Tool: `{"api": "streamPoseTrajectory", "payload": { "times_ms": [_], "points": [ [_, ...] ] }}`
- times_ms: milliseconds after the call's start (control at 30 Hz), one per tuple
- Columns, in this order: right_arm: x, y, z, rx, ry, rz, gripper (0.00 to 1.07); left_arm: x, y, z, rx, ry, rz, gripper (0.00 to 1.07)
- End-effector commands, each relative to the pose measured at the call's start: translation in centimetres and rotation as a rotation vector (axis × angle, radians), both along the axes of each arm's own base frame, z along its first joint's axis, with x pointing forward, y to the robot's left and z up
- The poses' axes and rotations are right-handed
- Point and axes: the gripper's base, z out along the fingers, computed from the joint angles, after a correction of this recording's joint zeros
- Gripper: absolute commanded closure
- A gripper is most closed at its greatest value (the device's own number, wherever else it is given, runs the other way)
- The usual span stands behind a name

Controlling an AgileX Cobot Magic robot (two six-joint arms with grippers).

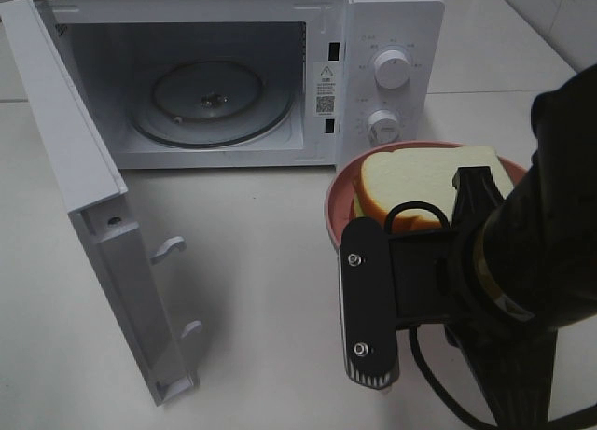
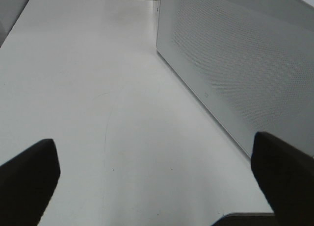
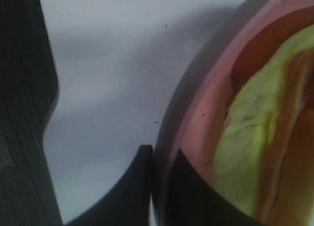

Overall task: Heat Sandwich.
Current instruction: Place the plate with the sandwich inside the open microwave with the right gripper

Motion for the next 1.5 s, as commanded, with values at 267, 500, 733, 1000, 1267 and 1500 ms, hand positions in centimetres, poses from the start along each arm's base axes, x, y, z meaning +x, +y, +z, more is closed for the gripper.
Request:
{"api": "streamPoseTrajectory", "payload": {
  "times_ms": [267, 500, 733, 1000, 1267, 1500],
  "points": [
    [0.3, 0.6, 0.2, -0.003, -0.026, 0.171, 1.07, -0.2, 0.0, 0.0, -0.001, -0.023, -0.01, 0.07],
    [0.3, 0.9, 0.2, -0.025, -0.026, 0.309, 1.06, -0.2, 0.0, 0.0, -0.001, -0.023, -0.01, 0.07],
    [0.4, 1.3, 0.2, -0.03, -0.033, 0.407, 1.06, -0.2, 0.0, 0.0, -0.001, -0.023, -0.01, 0.07],
    [0.3, 1.7, 0.2, -0.008, -0.039, 0.459, 1.07, -0.2, 0.0, 0.0, -0.001, -0.023, -0.01, 0.07],
    [1.3, 1.1, 0.2, -0.021, -0.041, 0.487, 1.07, -0.2, 0.0, 0.0, -0.001, -0.023, -0.01, 0.07],
    [2.5, 0.7, 0.2, -0.026, -0.043, 0.589, 1.07, -0.2, 0.0, 0.0, -0.001, -0.023, -0.01, 0.07]
  ]
}}
